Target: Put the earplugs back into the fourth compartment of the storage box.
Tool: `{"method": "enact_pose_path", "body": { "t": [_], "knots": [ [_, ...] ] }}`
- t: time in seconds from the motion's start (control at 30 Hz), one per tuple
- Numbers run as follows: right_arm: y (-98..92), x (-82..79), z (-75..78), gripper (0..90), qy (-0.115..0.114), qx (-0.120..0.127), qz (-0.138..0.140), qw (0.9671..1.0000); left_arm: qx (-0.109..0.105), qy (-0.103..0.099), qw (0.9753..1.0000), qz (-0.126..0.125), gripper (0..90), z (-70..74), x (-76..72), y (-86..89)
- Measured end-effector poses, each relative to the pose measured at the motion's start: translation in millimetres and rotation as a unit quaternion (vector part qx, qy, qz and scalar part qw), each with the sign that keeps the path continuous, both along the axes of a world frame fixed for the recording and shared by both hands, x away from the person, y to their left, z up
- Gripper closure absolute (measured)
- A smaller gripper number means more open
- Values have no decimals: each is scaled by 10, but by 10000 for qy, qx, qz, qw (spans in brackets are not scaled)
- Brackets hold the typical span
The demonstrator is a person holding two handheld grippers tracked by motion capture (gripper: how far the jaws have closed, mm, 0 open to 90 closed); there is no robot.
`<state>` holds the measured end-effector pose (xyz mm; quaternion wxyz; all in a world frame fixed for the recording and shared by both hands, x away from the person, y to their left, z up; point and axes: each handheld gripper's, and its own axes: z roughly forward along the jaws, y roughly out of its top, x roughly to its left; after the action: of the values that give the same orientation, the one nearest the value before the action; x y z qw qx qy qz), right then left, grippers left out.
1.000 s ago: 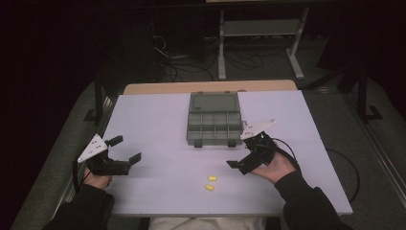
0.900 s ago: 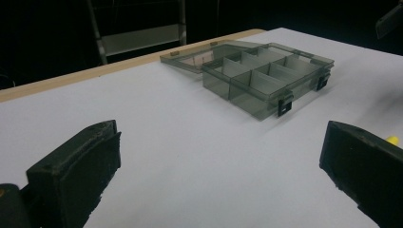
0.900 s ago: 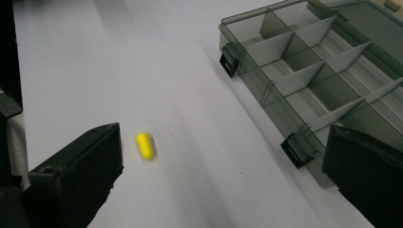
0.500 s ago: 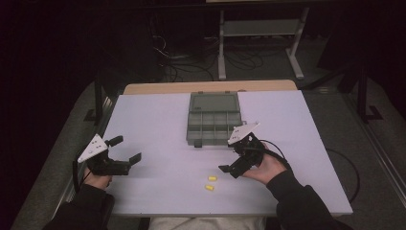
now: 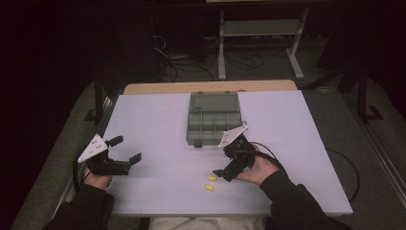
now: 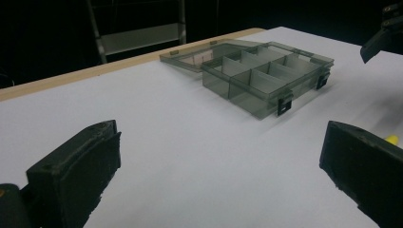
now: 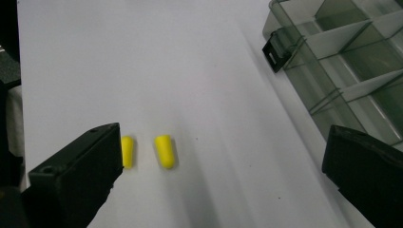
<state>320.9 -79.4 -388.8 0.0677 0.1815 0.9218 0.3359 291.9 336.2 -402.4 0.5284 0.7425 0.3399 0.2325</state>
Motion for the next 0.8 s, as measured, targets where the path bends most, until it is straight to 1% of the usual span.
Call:
{"method": "enact_pose_path", "body": {
  "t": [0.17, 0.27, 0.3, 0.33, 0.4, 0.47, 0.5, 0.53, 0.6, 0.63, 0.73, 0.8],
  "knots": [
    [55, 10, -41, 0, 37, -88, 101, 9999, 6, 5, 10000, -4, 0, -1, 2, 1],
    [109, 11, -84, 0, 77, -206, 157, 9996, 7, 6, 10000, -6, 0, -1, 2, 0],
    [109, 11, -84, 0, 77, -206, 157, 9996, 9, 6, 10000, -9, 0, -1, 2, 0],
    [140, 9, -107, 0, 80, -272, 209, 9994, 9, 6, 10000, -10, 0, -1, 2, 0],
    [156, 5, -120, 0, 98, -295, 226, 9993, 7, 7, 10000, -11, 0, -1, 2, 0],
    [188, -1, -146, 0, 120, -386, 259, 9988, 13, 6, 10000, -17, 0, -1, 2, 0],
    [208, -2, -167, 17, 158, -430, 294, 9985, 7, 9, 10000, -15, 0, -2, 2, -1],
    [232, -5, -196, 57, 224, -477, 388, 9979, 11, 6, 10000, -18, 0, -1, 2, 0],
    [246, -1, -214, 60, 221, -504, 441, 9975, 12, 9, 10000, -24, 0, -2, 3, 0],
    [262, -5, -230, 69, 262, -556, 426, 9972, 11, 8, 10000, -26, 0, -2, 3, -1],
    [304, -11, -272, 132, 366, -643, 514, 9959, 15, 9, 10000, -34, 0, -2, 4, -1],
    [326, -13, -296, 150, 397, -707, 574, 9951, 9, 14, 10000, -32, 0, -3, 4, -2]
  ]
}}
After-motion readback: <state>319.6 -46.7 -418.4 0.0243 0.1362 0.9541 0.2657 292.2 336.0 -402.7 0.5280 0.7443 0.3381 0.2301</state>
